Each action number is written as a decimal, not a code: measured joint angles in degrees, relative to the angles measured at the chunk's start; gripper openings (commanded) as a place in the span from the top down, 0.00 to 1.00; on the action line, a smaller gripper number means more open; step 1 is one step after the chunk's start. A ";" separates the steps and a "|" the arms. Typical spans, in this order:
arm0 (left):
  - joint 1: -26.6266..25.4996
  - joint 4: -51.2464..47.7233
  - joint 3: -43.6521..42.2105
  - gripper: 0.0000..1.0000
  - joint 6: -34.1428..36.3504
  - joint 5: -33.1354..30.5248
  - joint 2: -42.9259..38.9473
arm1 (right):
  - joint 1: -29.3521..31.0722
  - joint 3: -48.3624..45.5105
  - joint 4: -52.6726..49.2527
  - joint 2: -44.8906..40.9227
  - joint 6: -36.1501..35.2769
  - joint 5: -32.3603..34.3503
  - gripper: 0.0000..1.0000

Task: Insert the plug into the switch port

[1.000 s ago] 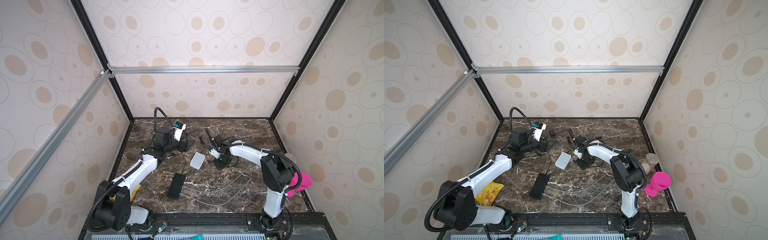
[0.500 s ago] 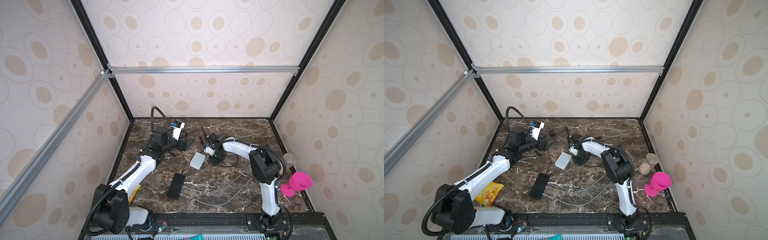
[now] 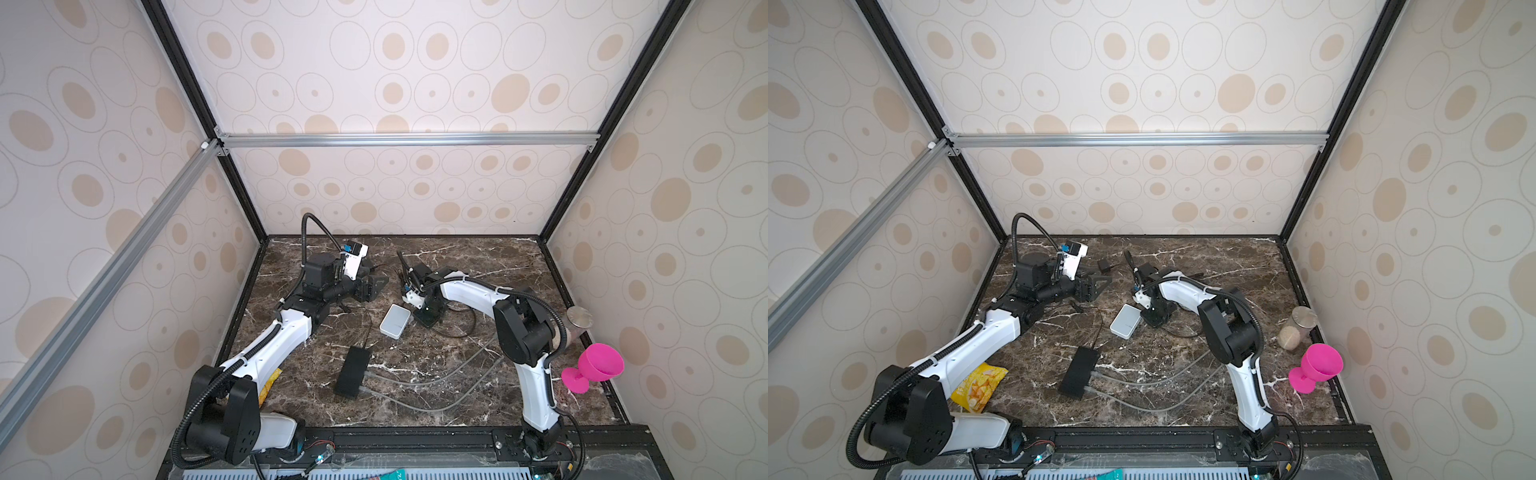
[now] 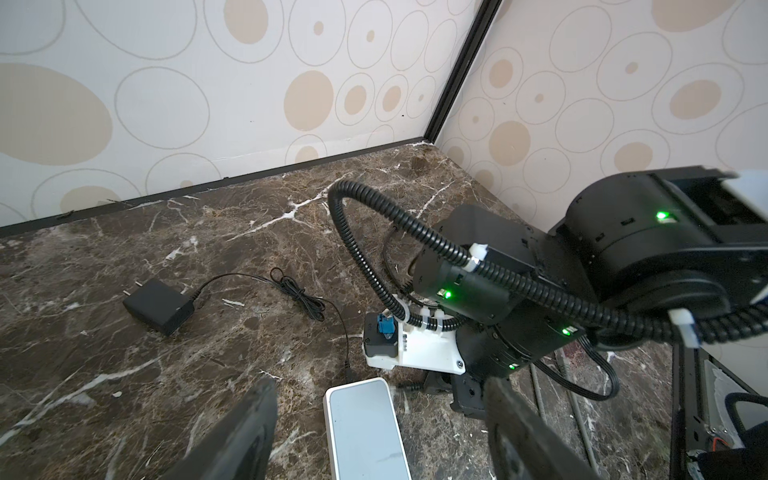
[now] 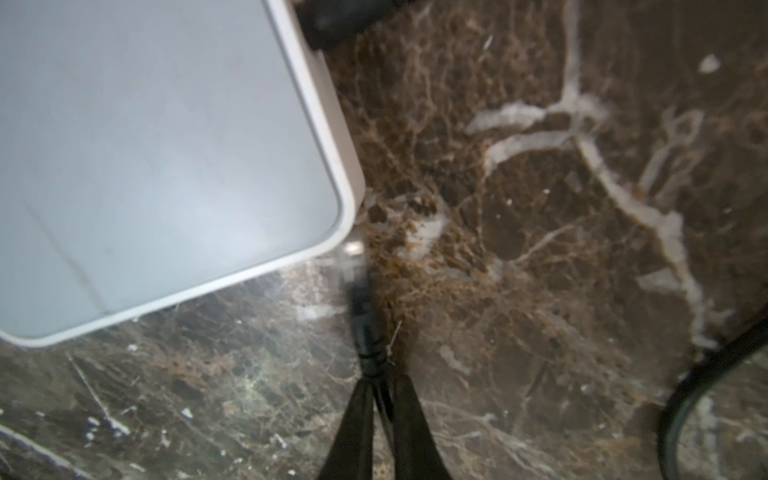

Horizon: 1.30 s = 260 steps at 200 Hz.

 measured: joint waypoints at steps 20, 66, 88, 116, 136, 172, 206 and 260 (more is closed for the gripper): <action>0.04 -0.02 0.02 0.22 0.00 0.02 0.33 | 0.35 -0.61 0.48 -0.22 0.26 0.52 0.98; 0.15 0.00 0.02 0.22 0.00 0.00 0.42 | 0.52 -7.74 0.09 -9.44 1.14 0.90 1.00; 0.24 0.52 0.00 0.23 0.02 0.46 0.28 | 0.52 -9.77 -0.79 -17.22 1.55 -1.99 0.99; 0.26 3.93 -1.62 0.23 0.04 2.60 -1.07 | 0.52 -12.33 -1.18 -25.79 1.81 -9.18 0.99; 0.26 8.57 -5.16 0.24 0.28 5.27 -3.48 | 0.52 -14.34 -1.81 -29.27 2.01 -14.95 0.99; 0.24 25.59 -19.30 0.19 3.10 10.54 -12.74 | 0.52 -16.11 -2.84 -32.50 2.49 -24.35 0.99; -1.01 35.08 -26.67 0.20 8.90 13.31 -19.06 | 0.52 -16.17 -3.23 -34.56 2.64 -29.81 0.99; -7.87 28.79 -25.97 0.30 25.66 14.49 -20.06 | 0.52 -16.24 -4.37 -34.97 2.60 -33.16 0.99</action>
